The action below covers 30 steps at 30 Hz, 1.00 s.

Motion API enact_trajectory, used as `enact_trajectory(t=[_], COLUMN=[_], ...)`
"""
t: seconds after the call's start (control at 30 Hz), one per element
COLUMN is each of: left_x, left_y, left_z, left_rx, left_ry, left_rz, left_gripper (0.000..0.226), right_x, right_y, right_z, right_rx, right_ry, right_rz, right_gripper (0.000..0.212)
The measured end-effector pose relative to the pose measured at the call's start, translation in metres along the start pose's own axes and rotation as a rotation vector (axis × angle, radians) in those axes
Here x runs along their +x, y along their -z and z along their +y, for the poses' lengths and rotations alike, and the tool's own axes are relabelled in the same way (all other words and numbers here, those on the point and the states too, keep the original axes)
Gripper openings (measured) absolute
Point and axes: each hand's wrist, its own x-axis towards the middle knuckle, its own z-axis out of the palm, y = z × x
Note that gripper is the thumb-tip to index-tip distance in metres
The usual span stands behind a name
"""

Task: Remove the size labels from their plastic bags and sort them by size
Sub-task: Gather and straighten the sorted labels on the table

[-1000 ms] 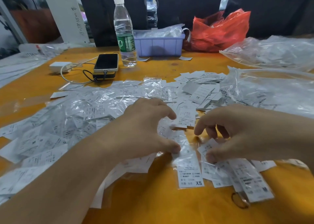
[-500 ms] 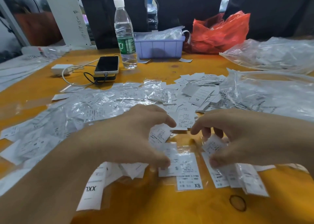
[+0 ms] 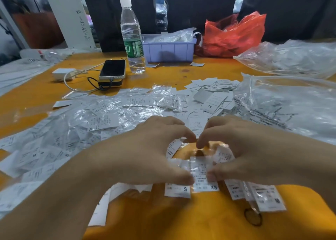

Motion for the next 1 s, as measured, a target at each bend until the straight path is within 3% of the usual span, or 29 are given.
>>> enact_trajectory(t=[0.2,0.43,0.63,0.77,0.9,1.0], left_x=[0.004,0.002,0.004,0.005,0.008,0.01], left_y=[-0.013,-0.009,-0.013,-0.01,-0.011,-0.012], left_z=[0.006,0.004,0.005,0.006,0.008,0.011], left_rx=[0.056,0.035,0.07,0.025,-0.078,-0.191], left_ry=[0.017,-0.006,-0.007,-0.026,-0.03,0.023], left_rz=[0.065,0.04,0.123,0.205,0.296,0.351], left_gripper=[0.074,0.058,0.05,0.035,0.026,0.021], right_x=[-0.002,-0.004,0.001,0.005,0.008,0.009], right_y=[0.008,0.016,0.013,0.01,0.0,-0.002], right_z=[0.0,0.005,0.013,0.012,0.007,0.002], right_rx=[0.029,0.015,0.266,0.581,0.707,0.734], right_ry=[-0.049,-0.203,-0.121,0.003,0.055,0.024], right_rz=[-0.002,-0.054,0.149,0.168,0.235,0.222], right_gripper=[0.054,0.037,0.026,0.022,0.019,0.037])
